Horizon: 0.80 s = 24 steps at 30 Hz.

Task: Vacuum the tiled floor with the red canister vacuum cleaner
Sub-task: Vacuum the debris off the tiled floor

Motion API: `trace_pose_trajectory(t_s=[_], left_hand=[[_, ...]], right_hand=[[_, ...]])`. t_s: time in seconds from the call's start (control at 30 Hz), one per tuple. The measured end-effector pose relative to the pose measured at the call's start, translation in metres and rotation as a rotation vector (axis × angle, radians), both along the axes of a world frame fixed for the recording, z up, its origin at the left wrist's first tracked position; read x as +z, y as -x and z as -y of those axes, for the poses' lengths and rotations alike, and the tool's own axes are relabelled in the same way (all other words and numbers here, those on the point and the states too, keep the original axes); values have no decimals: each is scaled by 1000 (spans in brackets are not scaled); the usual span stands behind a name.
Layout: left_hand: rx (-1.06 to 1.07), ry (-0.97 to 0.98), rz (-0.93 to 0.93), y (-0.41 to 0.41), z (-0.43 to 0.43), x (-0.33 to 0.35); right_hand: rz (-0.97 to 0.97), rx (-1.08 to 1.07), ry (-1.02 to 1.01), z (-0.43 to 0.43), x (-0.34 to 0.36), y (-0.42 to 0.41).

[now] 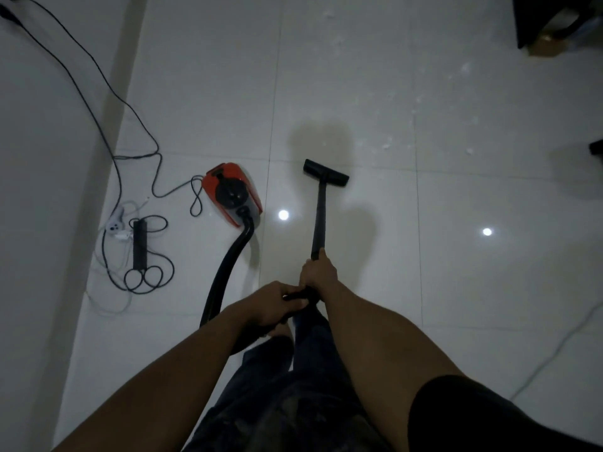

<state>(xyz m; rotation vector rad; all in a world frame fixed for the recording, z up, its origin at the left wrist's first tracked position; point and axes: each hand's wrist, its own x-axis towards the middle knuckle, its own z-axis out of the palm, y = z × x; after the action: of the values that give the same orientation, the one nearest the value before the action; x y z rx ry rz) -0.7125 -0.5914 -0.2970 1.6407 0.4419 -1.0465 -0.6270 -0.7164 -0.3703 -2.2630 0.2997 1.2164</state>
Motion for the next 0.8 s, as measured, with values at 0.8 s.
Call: trace_pose_trajectory(t_s=[0.8], left_hand=[[17, -20, -81, -152, 63, -20]], right_hand=[[11, -90, 13, 49, -21, -159]])
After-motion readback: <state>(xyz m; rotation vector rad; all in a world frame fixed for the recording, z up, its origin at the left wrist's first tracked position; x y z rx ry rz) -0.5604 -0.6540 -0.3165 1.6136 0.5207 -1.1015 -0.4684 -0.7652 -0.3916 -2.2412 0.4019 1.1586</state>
